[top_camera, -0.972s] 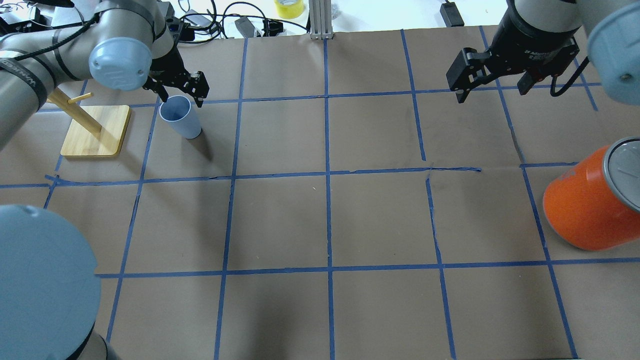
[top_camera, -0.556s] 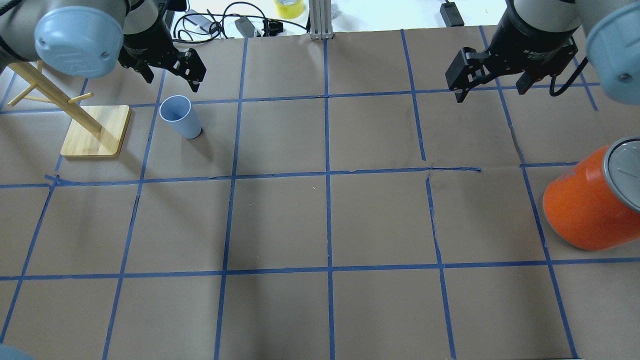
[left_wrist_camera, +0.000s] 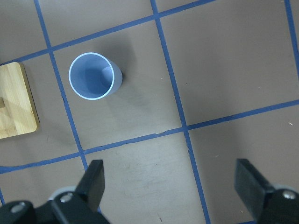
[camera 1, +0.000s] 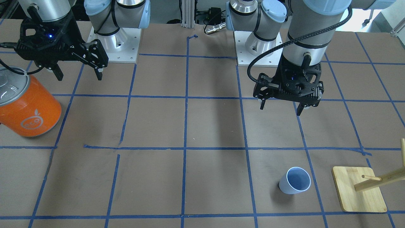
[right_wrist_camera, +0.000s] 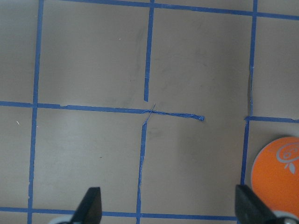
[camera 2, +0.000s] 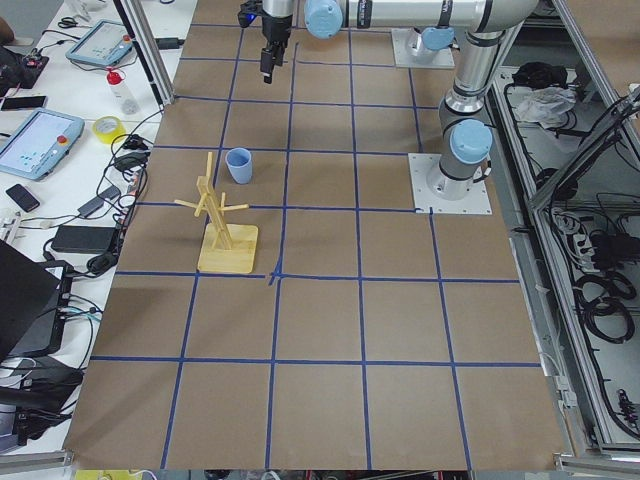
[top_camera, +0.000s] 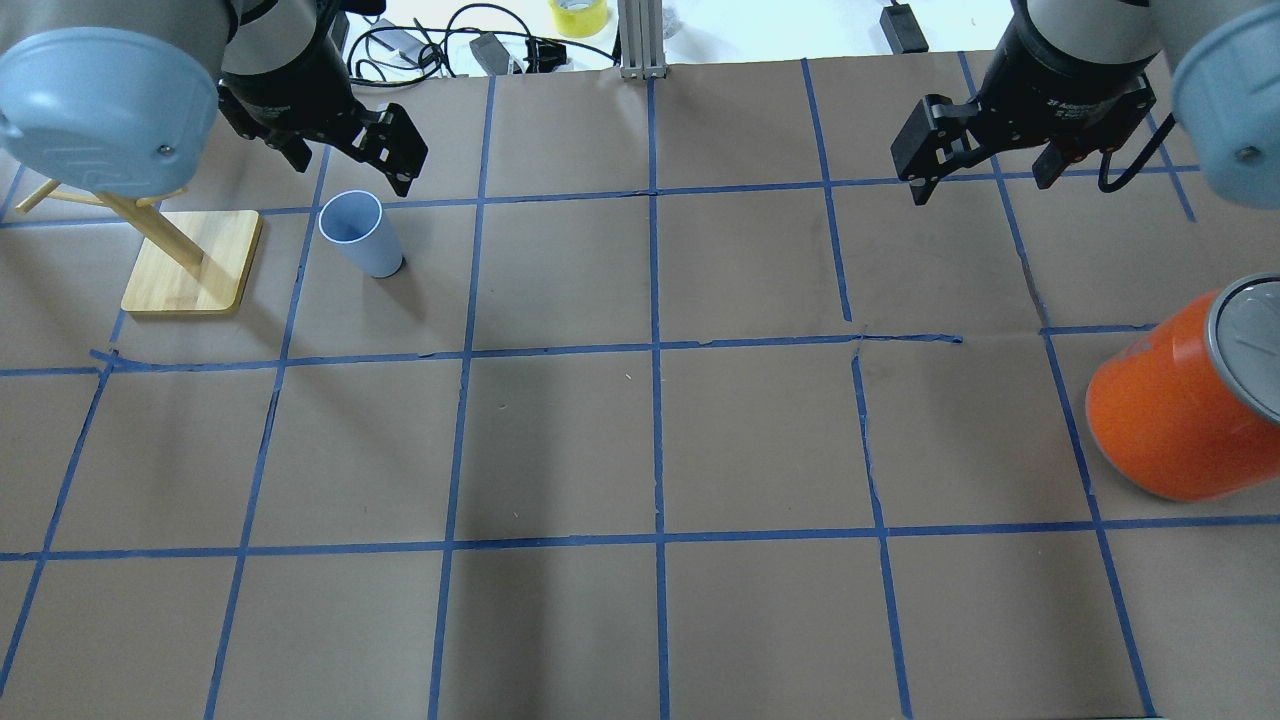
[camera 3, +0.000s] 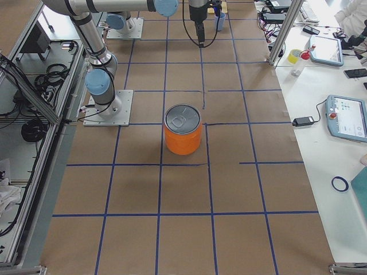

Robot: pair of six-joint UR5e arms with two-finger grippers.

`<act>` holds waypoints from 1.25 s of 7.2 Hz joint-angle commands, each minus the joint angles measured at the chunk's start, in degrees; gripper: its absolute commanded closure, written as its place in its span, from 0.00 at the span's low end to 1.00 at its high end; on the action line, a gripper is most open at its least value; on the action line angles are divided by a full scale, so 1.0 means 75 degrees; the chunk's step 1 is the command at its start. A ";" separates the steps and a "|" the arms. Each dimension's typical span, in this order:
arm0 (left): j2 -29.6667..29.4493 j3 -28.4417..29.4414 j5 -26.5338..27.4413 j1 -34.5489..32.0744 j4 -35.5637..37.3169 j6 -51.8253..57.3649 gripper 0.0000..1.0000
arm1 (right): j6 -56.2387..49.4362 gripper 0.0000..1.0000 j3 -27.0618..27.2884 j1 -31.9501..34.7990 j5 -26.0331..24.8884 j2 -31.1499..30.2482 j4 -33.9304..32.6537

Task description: Flip cup

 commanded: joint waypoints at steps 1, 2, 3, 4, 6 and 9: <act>0.0384 -0.0425 -0.0100 0.0067 -0.0115 -0.0226 0.00 | -0.0005 0.00 0.0000 0.0000 0.0025 0.0000 0.0000; 0.0455 -0.0309 -0.0356 0.0102 -0.0766 -0.0483 0.00 | 0.0007 0.00 0.0000 0.0000 0.0036 0.0000 0.0000; 0.0468 -0.0285 -0.0428 0.0114 -0.0865 -0.0996 0.00 | 0.0007 0.00 0.0000 0.0000 0.0002 0.0000 -0.0046; 0.0445 -0.0227 -0.0417 0.0114 -0.0866 -0.1280 0.00 | 0.0007 0.00 0.0000 0.0000 0.0048 0.0000 -0.0047; 0.0409 -0.0156 -0.0742 0.0126 -0.0866 -0.1387 0.00 | 0.0007 0.00 0.0012 -0.0012 -0.0033 0.0000 0.0023; 0.0444 -0.0179 -0.0663 0.0126 -0.0878 -0.1423 0.00 | 0.0007 0.00 0.0012 0.0000 0.0025 0.0000 -0.0058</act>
